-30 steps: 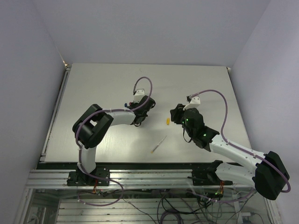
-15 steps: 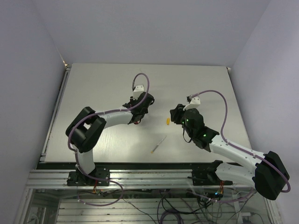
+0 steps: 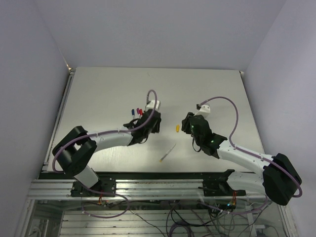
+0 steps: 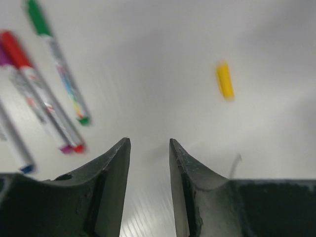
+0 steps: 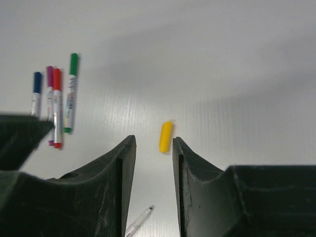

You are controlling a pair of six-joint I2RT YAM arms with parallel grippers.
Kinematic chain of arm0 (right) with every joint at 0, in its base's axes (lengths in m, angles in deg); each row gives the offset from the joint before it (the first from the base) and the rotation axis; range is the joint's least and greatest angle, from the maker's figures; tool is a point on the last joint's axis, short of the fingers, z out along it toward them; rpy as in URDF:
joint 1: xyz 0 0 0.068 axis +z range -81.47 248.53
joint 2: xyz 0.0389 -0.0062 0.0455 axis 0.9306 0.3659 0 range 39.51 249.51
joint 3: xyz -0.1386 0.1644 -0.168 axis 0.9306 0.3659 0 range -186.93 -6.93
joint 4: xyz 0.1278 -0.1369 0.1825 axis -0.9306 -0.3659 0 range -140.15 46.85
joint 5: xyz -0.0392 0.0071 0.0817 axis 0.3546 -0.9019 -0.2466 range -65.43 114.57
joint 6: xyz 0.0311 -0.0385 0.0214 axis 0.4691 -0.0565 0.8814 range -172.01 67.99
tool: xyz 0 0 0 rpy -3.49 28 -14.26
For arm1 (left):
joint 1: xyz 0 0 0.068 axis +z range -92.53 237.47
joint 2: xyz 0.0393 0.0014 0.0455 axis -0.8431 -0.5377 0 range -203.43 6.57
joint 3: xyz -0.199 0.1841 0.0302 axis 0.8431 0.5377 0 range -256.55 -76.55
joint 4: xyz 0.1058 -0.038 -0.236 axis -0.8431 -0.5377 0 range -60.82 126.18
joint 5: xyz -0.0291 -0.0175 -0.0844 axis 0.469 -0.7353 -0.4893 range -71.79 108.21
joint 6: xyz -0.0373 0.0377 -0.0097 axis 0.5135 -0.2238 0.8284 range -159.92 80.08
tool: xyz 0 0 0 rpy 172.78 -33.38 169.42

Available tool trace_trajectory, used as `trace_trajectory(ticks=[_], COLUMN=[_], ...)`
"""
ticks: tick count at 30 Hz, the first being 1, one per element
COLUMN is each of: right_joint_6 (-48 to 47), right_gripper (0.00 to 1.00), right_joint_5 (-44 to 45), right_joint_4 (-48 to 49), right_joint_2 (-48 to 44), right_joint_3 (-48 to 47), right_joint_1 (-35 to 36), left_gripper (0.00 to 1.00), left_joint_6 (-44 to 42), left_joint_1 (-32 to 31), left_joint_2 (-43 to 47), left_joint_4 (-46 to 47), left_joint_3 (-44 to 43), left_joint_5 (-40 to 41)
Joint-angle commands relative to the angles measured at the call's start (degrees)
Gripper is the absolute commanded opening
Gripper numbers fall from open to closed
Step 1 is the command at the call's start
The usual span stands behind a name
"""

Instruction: Insert the pens into the pen caps

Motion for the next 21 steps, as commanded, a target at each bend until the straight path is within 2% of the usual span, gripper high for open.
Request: trace_trajectory(ticks=[1,9,10,11,12,16,21], right_joint_6=[3.09,5.16,5.16,5.23,5.19,5.25,5.18], right_gripper=[0.34,0.34,0.34,0.34,0.34,0.34,0.34], right_joint_5=[3.50,3.29,3.25,3.17,3.16,3.37,3.50], right_joint_4=[-1.45,-3.91,-3.79,-3.63,-3.45,-3.20,-3.40], right_joint_2=[-0.76,-0.35,-0.51,-0.80,-1.09,-2.38,-2.80], right_joint_3=[-0.55,-0.99,-0.76,-0.57,-0.32,0.34,0.57], right_joint_1=[-1.23,-3.14,-3.19,-3.20,-3.15,-3.34,-3.44], left_gripper=[0.49,0.57,0.68,0.90,0.93,0.89,0.78], left_joint_6=[-9.48,-14.54,-14.99,-15.46,-15.64,-16.46,-17.39], left_joint_1=[-4.54,-9.11,-9.32,-9.52,-9.67,-10.79,-12.52], left_joint_2=[4.09,7.18,7.07,6.81,6.32,4.35,2.87], left_joint_4=[8.55,6.73,6.42,6.04,5.54,3.40,0.44], left_joint_3=[6.65,8.25,8.07,7.74,7.33,6.00,4.05], left_joint_5=[-10.94,-15.58,-16.20,-17.03,-17.31,-16.97,-16.00])
